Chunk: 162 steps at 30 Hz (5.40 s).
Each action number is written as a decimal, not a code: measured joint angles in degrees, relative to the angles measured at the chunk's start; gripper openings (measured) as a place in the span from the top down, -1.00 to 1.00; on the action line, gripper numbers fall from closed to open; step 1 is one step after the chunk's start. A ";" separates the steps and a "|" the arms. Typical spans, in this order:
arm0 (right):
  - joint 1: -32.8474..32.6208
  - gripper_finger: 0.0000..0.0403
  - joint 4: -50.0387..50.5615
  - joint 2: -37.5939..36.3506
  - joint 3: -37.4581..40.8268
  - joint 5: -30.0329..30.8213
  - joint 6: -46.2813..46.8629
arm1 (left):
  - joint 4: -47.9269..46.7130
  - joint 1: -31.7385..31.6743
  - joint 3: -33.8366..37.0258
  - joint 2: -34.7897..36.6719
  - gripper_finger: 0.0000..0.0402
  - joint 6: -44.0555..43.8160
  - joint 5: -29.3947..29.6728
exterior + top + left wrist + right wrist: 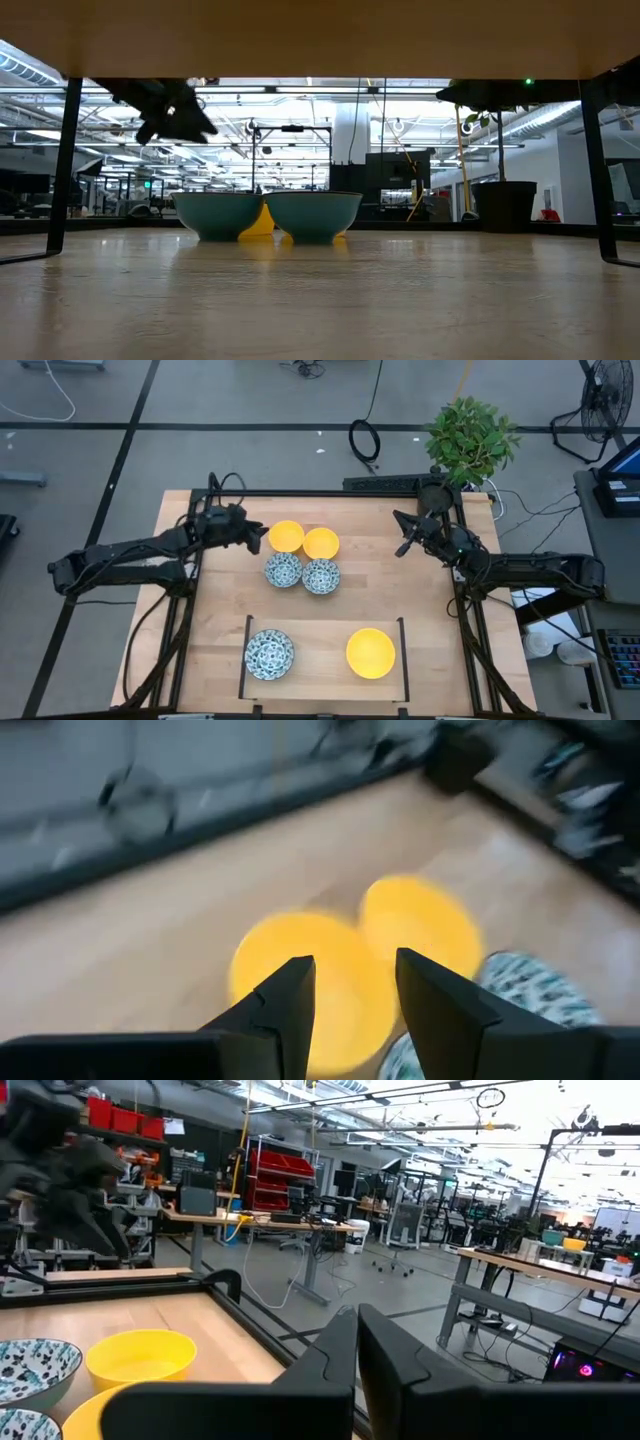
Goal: Pick & Place Mini bowls
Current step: Stack the left yellow bowl on the yellow bowl on the shelf
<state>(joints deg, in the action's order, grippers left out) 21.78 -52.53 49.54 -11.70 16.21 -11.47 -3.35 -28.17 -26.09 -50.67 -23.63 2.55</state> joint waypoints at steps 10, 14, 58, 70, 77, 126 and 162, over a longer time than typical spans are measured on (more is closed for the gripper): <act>0.00 1.00 -1.24 0.00 -0.02 0.05 0.44 | -17.49 -4.57 -13.03 -18.14 0.28 -4.77 -1.64; 0.00 1.00 -1.24 0.00 -0.02 0.07 1.36 | -17.51 -5.43 -14.30 -24.15 0.28 -4.22 -2.95; -0.08 1.00 -2.09 0.00 -0.02 -0.23 2.70 | -2.43 0.92 -19.36 -17.78 0.97 28.29 22.90; -2.78 1.00 3.36 6.13 -9.51 -9.03 11.14 | 29.50 7.45 -19.43 -19.64 0.98 55.87 33.48; -5.83 1.00 5.72 18.19 -21.13 -8.88 5.57 | 42.44 9.93 -19.41 -22.85 0.98 62.31 29.66; -6.49 -0.12 7.70 25.46 -33.51 3.52 -1.25 | 46.93 18.61 -43.47 -46.19 0.96 85.06 51.34; -2.77 -0.02 10.76 32.27 -38.79 4.63 -6.18 | 47.08 20.51 -43.45 -46.12 0.93 88.01 53.46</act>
<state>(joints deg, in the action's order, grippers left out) 19.01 -41.77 81.81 -50.49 20.83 -17.65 43.72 -7.66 -69.54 -96.79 64.38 56.01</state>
